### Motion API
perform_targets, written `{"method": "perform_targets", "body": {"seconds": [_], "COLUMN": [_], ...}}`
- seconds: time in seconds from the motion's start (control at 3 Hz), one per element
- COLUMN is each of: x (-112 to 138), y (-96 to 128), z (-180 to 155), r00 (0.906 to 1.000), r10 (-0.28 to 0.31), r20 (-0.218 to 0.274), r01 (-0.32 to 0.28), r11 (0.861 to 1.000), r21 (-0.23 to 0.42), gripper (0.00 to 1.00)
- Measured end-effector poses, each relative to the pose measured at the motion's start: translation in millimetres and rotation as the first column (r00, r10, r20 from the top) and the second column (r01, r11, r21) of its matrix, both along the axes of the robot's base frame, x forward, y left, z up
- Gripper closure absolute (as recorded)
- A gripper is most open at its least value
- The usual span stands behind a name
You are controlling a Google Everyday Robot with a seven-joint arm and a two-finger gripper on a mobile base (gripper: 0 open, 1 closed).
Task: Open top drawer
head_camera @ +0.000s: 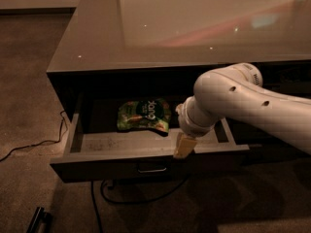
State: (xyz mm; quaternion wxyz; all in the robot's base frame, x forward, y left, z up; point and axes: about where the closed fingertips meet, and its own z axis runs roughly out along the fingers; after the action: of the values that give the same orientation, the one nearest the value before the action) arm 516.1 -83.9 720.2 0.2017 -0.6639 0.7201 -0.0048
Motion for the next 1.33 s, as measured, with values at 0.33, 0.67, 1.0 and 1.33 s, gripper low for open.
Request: {"method": "perform_targets", "body": {"seconds": [0.33,0.67,1.0,1.33], "x": [13.3,32.2,53.1,71.0], "y": [-6.7,-13.2,-14.2,-13.0], "z": [5.4,3.5,-7.1,-26.1], "r00": [0.9995,0.9993,0.9999,0.9994], "r10": [-0.01,-0.02,-0.008,0.01], "r20": [0.029,0.032,0.011,-0.033], "r01": [0.009,0.018,0.007,-0.006], "r11": [1.0,0.999,0.997,0.994], "r21": [0.02,0.05,0.082,0.109], "gripper": [0.42,0.64,0.88,1.0]}}
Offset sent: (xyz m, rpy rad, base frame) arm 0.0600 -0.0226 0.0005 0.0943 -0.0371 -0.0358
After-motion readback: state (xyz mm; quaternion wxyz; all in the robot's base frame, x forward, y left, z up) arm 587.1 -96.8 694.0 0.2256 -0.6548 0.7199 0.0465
